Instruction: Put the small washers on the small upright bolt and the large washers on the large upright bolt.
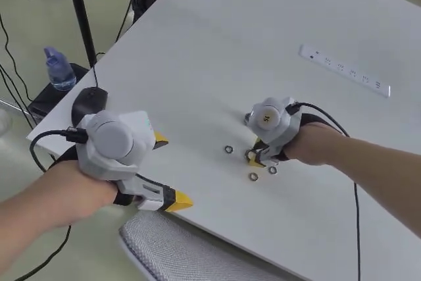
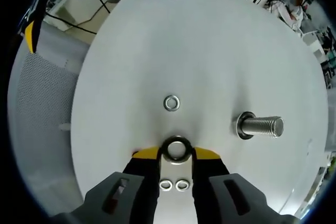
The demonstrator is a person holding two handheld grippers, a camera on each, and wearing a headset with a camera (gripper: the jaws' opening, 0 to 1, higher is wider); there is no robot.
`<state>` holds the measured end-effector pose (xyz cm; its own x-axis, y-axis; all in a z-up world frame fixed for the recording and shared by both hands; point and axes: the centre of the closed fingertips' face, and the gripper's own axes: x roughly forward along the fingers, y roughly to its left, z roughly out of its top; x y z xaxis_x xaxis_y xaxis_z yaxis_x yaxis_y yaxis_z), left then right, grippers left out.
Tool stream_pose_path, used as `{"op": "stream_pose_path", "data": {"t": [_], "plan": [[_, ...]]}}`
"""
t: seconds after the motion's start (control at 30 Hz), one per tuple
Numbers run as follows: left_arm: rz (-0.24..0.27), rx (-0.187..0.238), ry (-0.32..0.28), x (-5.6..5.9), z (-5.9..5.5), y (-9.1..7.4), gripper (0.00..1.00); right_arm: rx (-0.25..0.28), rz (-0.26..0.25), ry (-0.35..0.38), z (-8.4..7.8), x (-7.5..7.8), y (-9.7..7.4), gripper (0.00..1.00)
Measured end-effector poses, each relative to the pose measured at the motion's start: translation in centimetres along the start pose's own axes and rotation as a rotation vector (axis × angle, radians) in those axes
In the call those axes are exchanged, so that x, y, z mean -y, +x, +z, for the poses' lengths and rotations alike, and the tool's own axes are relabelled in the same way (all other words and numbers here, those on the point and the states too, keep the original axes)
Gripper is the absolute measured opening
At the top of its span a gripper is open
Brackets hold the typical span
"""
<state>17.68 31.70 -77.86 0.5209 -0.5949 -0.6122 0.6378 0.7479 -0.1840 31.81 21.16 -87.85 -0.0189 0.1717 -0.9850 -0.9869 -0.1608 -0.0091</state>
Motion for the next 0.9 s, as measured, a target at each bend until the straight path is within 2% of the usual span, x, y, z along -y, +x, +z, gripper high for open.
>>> {"op": "stream_pose_path", "data": {"t": [0.23,0.37,0.9], "plan": [[-0.003,0.003,0.005,0.1,0.1,0.0,0.73,0.013,0.008,0.028,0.1,0.0,-0.1,0.22],[-0.001,0.001,0.008,0.0,0.2,-0.2,0.73,0.023,0.029,0.052,0.2,-0.2,-0.1,0.22],[-0.005,-0.009,0.001,0.2,-0.3,-0.3,0.71,0.010,-0.015,0.096,-0.6,0.8,-0.3,0.22]]}}
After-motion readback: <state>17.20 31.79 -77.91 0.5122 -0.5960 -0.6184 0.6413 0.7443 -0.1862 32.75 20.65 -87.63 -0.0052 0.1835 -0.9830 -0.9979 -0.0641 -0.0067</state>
